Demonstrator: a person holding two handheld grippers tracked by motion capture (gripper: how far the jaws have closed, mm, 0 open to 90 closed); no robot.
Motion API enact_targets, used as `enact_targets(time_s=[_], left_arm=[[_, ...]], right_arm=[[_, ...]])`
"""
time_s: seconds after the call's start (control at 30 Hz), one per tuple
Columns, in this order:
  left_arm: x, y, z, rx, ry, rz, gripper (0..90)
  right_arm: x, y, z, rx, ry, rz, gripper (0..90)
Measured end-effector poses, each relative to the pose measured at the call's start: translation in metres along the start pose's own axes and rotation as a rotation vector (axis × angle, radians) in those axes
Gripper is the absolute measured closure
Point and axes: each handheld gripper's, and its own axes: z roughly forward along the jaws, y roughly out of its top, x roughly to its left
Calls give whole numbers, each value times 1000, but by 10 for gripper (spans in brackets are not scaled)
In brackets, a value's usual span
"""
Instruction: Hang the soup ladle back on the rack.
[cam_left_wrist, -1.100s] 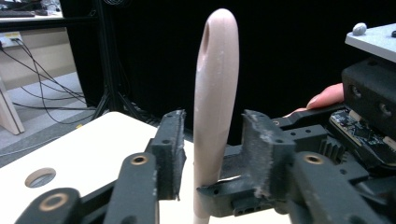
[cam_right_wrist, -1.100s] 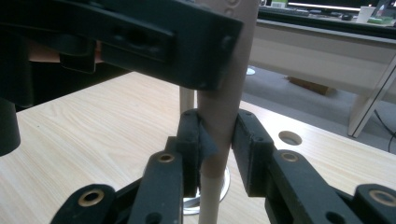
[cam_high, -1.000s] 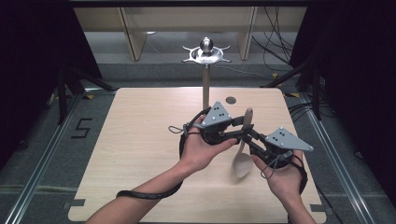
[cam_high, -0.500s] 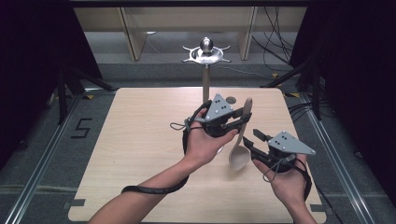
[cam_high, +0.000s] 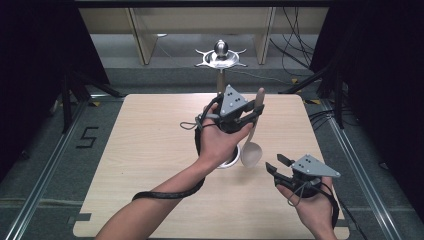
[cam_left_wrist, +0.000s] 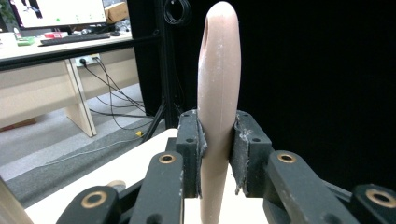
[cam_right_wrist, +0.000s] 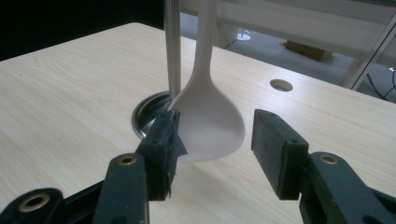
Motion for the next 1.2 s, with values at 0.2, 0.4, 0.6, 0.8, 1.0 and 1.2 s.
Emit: enact_targets(time_s=[0.2, 0.4, 0.6, 0.8, 1.0, 1.2], left_arm=[[6, 10, -1, -7, 24, 0, 738], [5, 21, -2, -20, 51, -11, 738], [1, 33, -3, -29, 82, -15, 738], [3, 39, -2, -20, 119, -21, 738], [7, 42, -4, -18, 136, -28, 738], [8, 43, -6, -17, 146, -27, 737]], right_arm=[[1, -2, 0, 29, 8, 46, 516], [0, -5, 5, 8, -5, 30, 515], [0, -5, 4, 27, 3, 28, 515], [0, -5, 5, 30, 6, 34, 515], [-2, -5, 4, 33, 1, 33, 515], [-2, -5, 4, 30, -1, 35, 515]])
